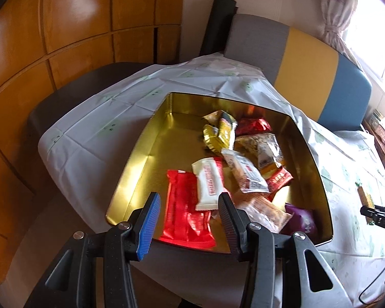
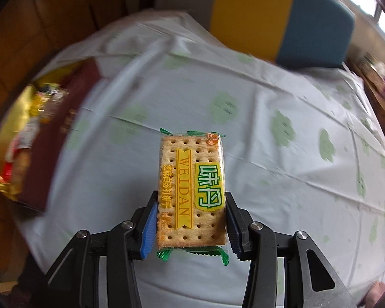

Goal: Organize snacks
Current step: 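Carry the WEIDAN cracker pack over the gold tin with the right gripper, then lower the cracker pack into the tin and open the right gripper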

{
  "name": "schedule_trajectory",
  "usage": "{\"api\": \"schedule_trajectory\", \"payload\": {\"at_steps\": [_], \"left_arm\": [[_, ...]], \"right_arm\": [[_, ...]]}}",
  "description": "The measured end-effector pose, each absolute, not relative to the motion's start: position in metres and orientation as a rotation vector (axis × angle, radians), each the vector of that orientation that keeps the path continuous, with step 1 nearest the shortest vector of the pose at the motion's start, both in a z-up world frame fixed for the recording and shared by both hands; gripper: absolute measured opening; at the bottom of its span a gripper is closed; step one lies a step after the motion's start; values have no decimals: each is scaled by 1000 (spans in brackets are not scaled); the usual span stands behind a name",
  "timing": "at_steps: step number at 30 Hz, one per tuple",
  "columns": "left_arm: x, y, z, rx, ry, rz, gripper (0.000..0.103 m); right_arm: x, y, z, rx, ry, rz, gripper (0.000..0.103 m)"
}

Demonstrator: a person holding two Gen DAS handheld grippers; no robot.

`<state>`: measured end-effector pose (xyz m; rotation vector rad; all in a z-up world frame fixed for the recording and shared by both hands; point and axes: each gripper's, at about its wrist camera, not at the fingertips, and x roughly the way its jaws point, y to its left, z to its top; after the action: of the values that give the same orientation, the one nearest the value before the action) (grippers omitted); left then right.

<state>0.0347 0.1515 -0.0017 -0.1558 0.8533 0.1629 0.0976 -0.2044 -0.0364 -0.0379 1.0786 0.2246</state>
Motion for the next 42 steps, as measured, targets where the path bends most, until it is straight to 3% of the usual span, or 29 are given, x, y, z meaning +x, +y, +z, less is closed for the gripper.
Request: {"api": "schedule_trajectory", "payload": {"at_steps": [8, 17, 25, 36, 42], "left_arm": [[32, 156, 1, -159, 840, 162, 48], [31, 162, -1, -164, 844, 166, 48], [32, 162, -8, -166, 857, 166, 48], [33, 159, -8, -154, 858, 167, 48], [30, 151, -3, -128, 830, 172, 58]], "right_arm": [[107, -72, 12, -101, 941, 526, 47], [132, 18, -35, -216, 1024, 586, 47], [133, 21, -54, -209, 1043, 566, 53], [116, 14, -44, -209, 986, 555, 48], [121, 12, -47, -182, 982, 540, 49]]}}
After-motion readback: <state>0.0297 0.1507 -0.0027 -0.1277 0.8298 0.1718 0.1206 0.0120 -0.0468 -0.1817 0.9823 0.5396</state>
